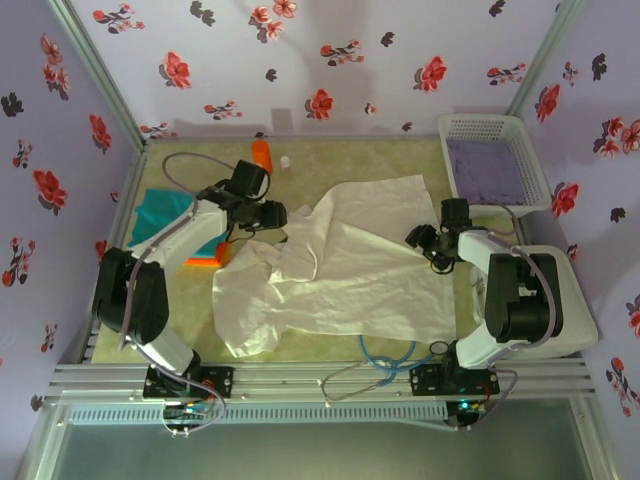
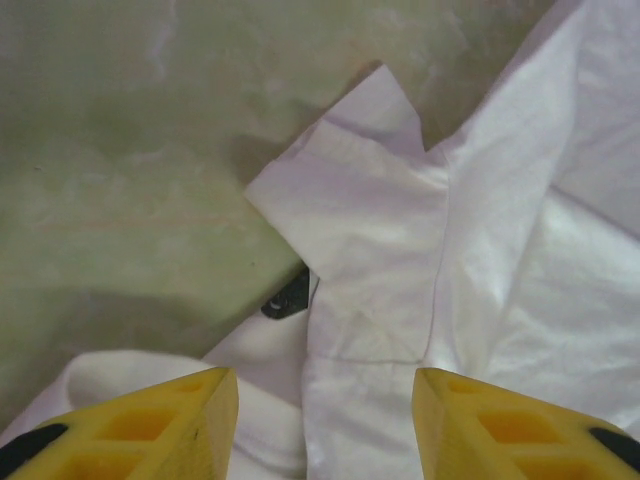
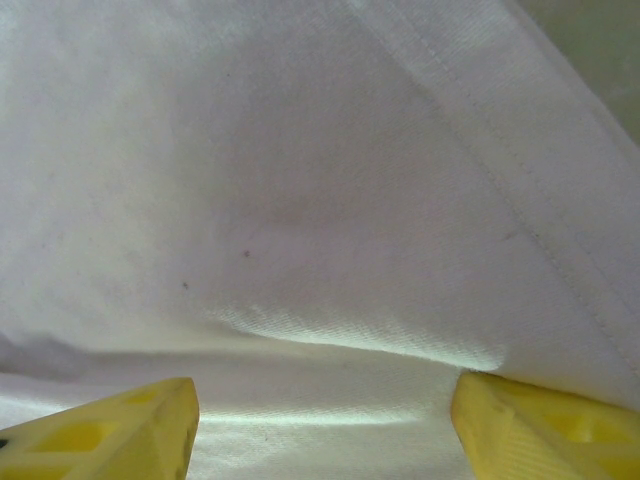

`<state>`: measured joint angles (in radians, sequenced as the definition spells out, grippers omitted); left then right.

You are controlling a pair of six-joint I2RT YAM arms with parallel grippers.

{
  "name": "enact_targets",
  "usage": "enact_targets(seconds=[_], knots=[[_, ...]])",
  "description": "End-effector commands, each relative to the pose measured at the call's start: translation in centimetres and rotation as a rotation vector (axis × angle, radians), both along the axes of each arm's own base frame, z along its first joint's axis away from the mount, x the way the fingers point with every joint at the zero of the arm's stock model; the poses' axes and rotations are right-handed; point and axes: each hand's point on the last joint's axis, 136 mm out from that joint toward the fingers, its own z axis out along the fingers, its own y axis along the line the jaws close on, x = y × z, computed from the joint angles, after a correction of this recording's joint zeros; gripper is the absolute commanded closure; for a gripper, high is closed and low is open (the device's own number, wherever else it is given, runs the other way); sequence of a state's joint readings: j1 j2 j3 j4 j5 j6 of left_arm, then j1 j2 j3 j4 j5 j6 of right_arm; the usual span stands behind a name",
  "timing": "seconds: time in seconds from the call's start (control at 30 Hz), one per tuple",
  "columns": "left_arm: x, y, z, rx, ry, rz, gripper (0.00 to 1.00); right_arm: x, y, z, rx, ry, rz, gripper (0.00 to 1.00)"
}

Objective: Fold and stack the t-shirts

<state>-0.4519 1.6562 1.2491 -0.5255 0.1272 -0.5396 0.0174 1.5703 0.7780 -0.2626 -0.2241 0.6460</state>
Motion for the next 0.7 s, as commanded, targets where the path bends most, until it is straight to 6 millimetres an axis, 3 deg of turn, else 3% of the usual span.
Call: enact_targets(seconds=[0.0, 0.23, 0.43, 0.5, 0.67], knots=[[1.4, -1.8, -2.0, -0.159, 0.083, 0.024, 0.53, -4.1, -1.7, -3.4, -0.067, 0.178, -0.025, 0.29], [3.6, -2.3, -6.4, -0.178, 0.153, 0.097, 0.58, -4.0, -1.5, -3.2, -0.057, 0.170, -0.024, 0.30], [5.0, -2.7, -8.3, -0.193, 0.165, 0.131, 0.60, -3.9, -1.5, -3.2, -0.056, 0.168, -0.022, 0.30], [5.4, -2.8, -8.7, -0.190, 0.170, 0.137, 0.67, -3.8, -1.5, -3.2, -0.055, 0.166, -0.022, 0.29], [6.3, -2.4, -8.8, -0.151, 0.173, 0.136, 0.97, -3.8, -1.4, -3.3, -0.053, 0.166, -0.021, 0.29]])
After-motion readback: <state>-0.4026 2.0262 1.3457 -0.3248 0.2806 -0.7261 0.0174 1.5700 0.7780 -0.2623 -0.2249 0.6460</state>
